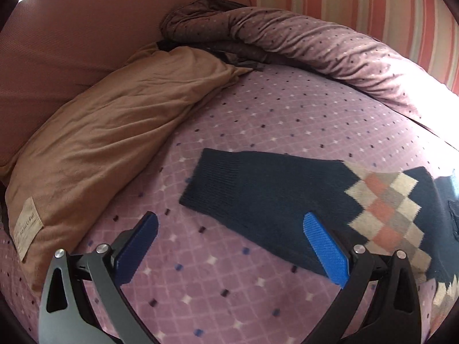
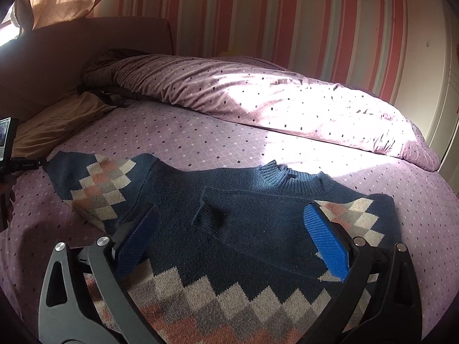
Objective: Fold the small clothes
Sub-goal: 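Move the left gripper to the other sleeve cuff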
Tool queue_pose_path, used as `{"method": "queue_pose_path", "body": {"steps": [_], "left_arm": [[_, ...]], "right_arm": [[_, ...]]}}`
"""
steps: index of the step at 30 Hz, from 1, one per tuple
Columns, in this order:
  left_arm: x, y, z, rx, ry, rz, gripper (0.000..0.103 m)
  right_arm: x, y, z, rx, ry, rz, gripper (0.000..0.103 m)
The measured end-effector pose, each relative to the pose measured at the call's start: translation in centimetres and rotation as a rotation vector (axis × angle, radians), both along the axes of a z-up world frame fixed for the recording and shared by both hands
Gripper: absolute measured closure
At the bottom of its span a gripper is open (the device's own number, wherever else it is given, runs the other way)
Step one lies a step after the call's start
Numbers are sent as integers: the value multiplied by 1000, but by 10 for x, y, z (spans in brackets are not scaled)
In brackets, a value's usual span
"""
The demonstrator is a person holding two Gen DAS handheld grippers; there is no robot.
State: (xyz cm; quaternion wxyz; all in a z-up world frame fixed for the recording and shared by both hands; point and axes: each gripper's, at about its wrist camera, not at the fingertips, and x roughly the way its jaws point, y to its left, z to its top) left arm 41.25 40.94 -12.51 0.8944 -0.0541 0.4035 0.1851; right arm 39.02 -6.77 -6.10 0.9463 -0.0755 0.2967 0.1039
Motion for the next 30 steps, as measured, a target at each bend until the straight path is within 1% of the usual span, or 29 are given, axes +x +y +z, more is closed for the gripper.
{"method": "queue_pose_path", "body": {"steps": [4,6,11,15,19,21,23,25,27,28,30], "left_arm": [[15,26,-13,-4,25,-7,1],[20,37,-20,-46,34,1,1],[26,50,-31,-86,23,11,1],[30,50,-37,-85,39,7,1],[38,48,-39,-122,44,-35,1],[43,45,-42,-169,55,-74,2],[48,42,-44,-199,61,-103,2],[51,38,-45,-196,72,-115,2],[52,41,-45,-190,86,-79,2],[50,48,-45,-204,87,-47,2],[47,62,-45,-258,79,-3,2]], "right_arm": [[1,-4,4,5,-11,-10,3],[0,-4,5,10,-15,-11,3],[-1,-1,7,7,-22,-4,3],[-1,3,6,4,-14,0,3],[-6,7,7,9,-15,-9,3],[-8,8,7,18,-18,-14,3],[-11,9,9,23,-27,-18,3],[-11,12,9,23,-28,-14,3],[-11,15,8,18,-25,-6,3],[-11,16,8,16,-22,-1,3],[-11,18,6,10,-22,9,3]]}}
